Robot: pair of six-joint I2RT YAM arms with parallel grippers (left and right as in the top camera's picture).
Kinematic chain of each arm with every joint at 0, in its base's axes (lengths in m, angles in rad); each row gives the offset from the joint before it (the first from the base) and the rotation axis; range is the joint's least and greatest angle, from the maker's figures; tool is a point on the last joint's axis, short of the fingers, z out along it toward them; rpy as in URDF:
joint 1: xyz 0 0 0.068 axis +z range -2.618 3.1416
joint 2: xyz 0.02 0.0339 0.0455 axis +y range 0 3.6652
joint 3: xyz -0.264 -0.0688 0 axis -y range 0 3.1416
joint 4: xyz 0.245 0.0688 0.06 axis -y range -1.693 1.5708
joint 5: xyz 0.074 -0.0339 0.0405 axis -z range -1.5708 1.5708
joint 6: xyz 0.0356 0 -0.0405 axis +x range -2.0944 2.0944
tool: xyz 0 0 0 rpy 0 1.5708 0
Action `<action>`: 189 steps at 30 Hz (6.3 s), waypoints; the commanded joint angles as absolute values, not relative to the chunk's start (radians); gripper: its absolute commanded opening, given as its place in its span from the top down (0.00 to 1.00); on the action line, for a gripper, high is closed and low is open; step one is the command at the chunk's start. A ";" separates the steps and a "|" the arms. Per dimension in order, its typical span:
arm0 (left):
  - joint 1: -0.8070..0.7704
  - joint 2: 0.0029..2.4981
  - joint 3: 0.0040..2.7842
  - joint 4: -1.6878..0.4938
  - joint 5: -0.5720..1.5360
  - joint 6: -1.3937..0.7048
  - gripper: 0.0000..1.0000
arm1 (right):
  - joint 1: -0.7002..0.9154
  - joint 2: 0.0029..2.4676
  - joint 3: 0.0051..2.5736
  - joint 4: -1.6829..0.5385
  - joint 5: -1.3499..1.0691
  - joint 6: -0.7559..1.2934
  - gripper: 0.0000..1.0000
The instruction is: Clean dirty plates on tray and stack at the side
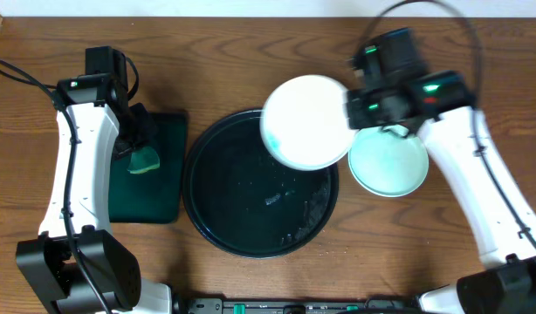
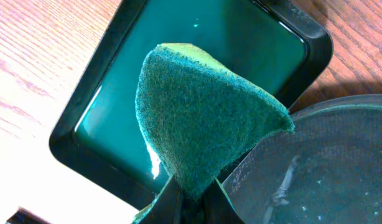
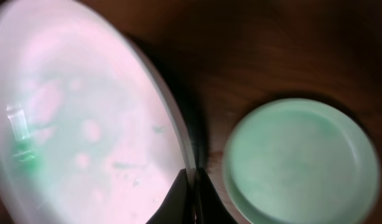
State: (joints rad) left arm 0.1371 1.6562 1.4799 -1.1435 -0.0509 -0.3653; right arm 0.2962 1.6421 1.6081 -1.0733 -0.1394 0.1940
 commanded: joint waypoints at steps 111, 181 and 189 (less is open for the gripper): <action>0.141 1.313 1.402 -1.004 -0.011 0.078 0.28 | 0.047 0.005 0.035 -0.130 -0.130 -0.060 0.01; 0.139 0.086 0.102 0.031 0.086 0.063 0.28 | 0.046 0.006 0.005 -0.062 -0.129 -0.061 0.01; 0.138 0.001 0.004 0.013 0.052 0.063 0.28 | 0.046 0.006 0.005 -0.063 -0.129 -0.061 0.01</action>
